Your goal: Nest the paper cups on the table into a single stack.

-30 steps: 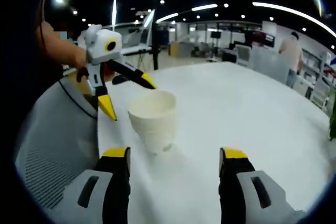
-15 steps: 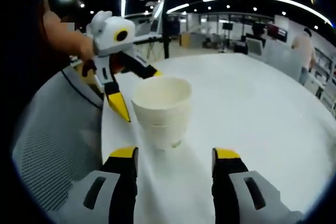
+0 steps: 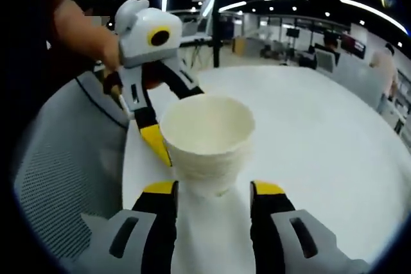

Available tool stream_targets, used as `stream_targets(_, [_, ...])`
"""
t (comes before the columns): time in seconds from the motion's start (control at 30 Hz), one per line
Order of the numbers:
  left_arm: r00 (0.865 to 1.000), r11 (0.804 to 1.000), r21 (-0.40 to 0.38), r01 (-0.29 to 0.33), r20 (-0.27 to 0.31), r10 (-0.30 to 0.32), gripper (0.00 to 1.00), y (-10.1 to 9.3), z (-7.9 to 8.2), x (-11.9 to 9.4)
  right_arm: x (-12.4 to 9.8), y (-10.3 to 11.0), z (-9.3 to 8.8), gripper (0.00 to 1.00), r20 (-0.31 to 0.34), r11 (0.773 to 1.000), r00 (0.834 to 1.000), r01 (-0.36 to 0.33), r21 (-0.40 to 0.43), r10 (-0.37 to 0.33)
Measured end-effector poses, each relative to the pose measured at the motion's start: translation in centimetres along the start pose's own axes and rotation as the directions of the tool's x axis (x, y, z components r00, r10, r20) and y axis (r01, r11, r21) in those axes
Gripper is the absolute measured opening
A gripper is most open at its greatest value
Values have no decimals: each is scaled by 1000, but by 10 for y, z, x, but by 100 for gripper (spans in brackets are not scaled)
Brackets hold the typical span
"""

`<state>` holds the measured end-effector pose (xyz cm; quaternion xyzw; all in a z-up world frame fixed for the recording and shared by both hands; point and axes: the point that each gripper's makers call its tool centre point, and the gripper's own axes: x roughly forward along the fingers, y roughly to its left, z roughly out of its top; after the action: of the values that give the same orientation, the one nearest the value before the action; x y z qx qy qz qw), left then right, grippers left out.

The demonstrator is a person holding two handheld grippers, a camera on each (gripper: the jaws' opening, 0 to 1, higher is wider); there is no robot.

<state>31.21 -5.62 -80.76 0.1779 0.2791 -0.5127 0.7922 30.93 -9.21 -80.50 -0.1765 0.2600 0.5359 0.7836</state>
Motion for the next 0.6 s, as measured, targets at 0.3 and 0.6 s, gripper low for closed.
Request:
stream_targets(0.3, [1000, 1000, 9, 11, 15, -11, 31, 0, 6, 6, 5, -2, 0, 33, -6, 1000, 1000, -5, -11, 5])
stream_targets(0.6, [999, 999, 34, 7, 39, -9, 28, 15, 18, 5, 2, -19, 13, 33, 24, 1000, 1000, 4, -19, -4])
